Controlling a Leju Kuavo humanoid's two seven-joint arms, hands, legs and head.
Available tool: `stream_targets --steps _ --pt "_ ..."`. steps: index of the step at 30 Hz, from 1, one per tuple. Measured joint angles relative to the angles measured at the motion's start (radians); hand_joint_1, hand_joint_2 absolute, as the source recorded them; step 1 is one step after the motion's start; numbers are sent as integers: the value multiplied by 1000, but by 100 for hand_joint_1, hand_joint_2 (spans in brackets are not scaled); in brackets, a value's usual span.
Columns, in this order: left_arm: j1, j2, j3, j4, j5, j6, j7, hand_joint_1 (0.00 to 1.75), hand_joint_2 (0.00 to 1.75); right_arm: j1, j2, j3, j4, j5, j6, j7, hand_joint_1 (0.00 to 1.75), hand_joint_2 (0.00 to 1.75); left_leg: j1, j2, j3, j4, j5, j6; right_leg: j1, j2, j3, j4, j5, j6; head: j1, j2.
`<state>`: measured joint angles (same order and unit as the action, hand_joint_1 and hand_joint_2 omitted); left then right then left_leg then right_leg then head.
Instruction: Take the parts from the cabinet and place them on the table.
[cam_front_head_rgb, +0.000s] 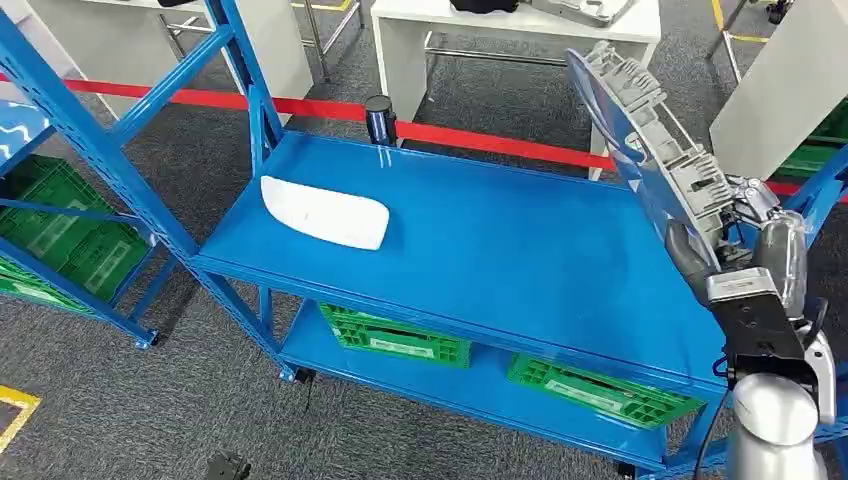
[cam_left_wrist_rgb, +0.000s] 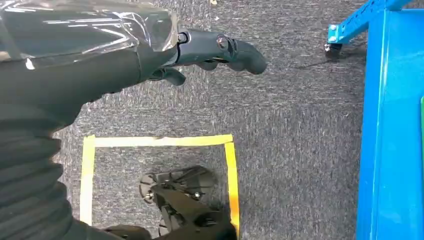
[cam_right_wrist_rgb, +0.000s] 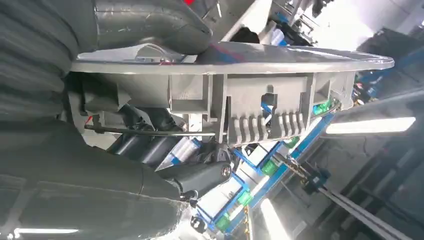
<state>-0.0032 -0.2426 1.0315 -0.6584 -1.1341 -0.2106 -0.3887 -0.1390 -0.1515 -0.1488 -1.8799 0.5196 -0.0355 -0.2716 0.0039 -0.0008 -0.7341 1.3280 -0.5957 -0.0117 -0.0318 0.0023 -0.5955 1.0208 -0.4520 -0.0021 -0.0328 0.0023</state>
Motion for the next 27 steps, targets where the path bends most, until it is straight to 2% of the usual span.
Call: stream_targets --steps 1,2,3,4,5,6,8,9,10,11,12,14,15,16,17,18,19,20,21,22,24,25,26,27 --pt "2 0 0 0 0 0 0 0 175 1 2 -2 -1 -3 -3 -2 171 175 0 0 -4 0 13 2 1 0 1 0 0 0 0 0" --pt "3 0 0 0 0 0 0 0 175 2 4 -5 -4 -8 -7 -5 171 175 0 0 14 -44 44 6 3 2 1 0 0 0 0 0" --pt "3 0 0 0 0 0 -1 0 175 3 6 -8 -10 -13 -10 -9 171 175 -2 -1 54 -129 90 14 7 3 2 0 0 0 0 0" --pt "3 0 0 0 0 -2 -3 0 175 3 7 -8 -16 -17 -16 -14 171 175 -5 -2 105 -231 134 28 10 5 3 -1 0 0 0 0" --pt "3 4 0 -2 0 -2 -4 0 175 3 7 -8 -23 -21 -22 -17 171 175 -12 -4 142 -308 146 45 5 5 4 -2 0 1 1 0" --pt "4 6 1 -2 0 -5 -5 0 175 1 8 -10 -28 -25 -32 -22 171 175 -14 4 147 -312 139 47 12 6 1 -2 2 3 4 0" --pt "5 5 2 -3 3 -11 -7 0 175 1 11 -13 -35 -30 -44 -26 171 175 -22 5 146 -315 139 50 7 4 2 -5 2 6 -1 0" --pt "6 6 5 -3 9 -16 -7 0 175 2 13 -15 -43 -31 -48 -26 171 175 -23 5 146 -319 141 53 7 4 4 -11 6 12 -2 0" --pt "6 6 7 -3 15 -20 -7 0 175 4 13 -18 -52 -32 -52 -26 171 175 -16 6 168 -343 156 57 13 4 2 -12 6 18 0 0" --pt "6 6 9 -3 19 -21 -7 0 175 5 15 -20 -56 -33 -58 -26 171 175 -13 9 172 -359 166 55 10 1 -10 8 -3 16 2 0" --pt "4 5 11 -3 23 -23 -7 0 175 3 16 -24 -64 -33 -68 -26 171 175 -13 8 172 -362 170 61 10 1 -32 58 -33 10 2 0" --pt "6 2 14 -3 24 -25 -7 0 175 5 19 -32 -80 -32 -87 -26 171 175 -14 7 169 -360 170 62 10 1 -103 213 -98 4 2 0" --pt "7 2 15 -2 24 -26 -7 0 175 7 21 -36 -86 -30 -93 -24 171 175 -15 6 168 -359 170 61 10 1 -136 282 -119 7 2 0" --pt "7 1 17 -2 26 -27 -7 0 175 10 23 -40 -92 -30 -99 -21 171 175 -15 5 168 -358 170 61 9 1 -146 300 -117 15 2 0" --pt "7 0 18 -2 27 -27 -6 0 175 12 24 -45 -97 -30 -101 -20 171 175 -15 5 168 -356 169 59 7 1 -128 260 -95 27 2 0" --pt "6 -2 19 -2 29 -27 -6 0 175 12 26 -50 -103 -30 -101 -18 171 175 -14 4 168 -351 166 56 4 -1 -90 182 -60 39 2 0" --pt "6 -2 21 -2 35 -28 -2 0 175 12 27 -54 -111 -34 -103 -17 171 175 -12 3 167 -344 162 51 0 -3 -38 82 -24 50 2 0" --pt "6 -2 22 -2 35 -29 1 0 175 12 28 -58 -116 -36 -107 -16 171 175 -13 2 164 -332 155 43 -4 -8 3 -3 -6 53 2 0" --pt "6 0 25 -2 37 -30 3 0 175 11 32 -60 -117 -39 -111 -16 171 175 -22 1 156 -322 147 36 3 -9 6 4 -7 42 3 0" --pt "6 -1 28 -2 37 -31 4 0 175 11 33 -64 -123 -44 -118 -17 171 175 -21 0 154 -318 146 34 4 -4 2 9 -7 22 0 0" --pt "7 -1 31 0 41 -30 6 0 175 14 38 -71 -125 -45 -122 -16 171 175 -19 2 152 -314 146 32 8 -3 -3 9 -5 13 2 0" --pt "6 0 32 0 45 -29 6 0 175 14 40 -76 -126 -46 -123 -16 171 175 -16 4 148 -310 143 29 -2 -2 -3 8 -3 7 1 0" --pt "6 2 35 1 46 -27 6 0 175 12 42 -79 -129 -47 -123 -17 171 175 -14 1 144 -293 127 20 -1 -1 -2 8 -1 3 1 0" --pt "6 1 38 2 48 -26 6 0 175 11 44 -81 -131 -48 -124 -17 171 175 -11 1 126 -249 92 12 -1 -1 -2 8 0 0 -2 0"
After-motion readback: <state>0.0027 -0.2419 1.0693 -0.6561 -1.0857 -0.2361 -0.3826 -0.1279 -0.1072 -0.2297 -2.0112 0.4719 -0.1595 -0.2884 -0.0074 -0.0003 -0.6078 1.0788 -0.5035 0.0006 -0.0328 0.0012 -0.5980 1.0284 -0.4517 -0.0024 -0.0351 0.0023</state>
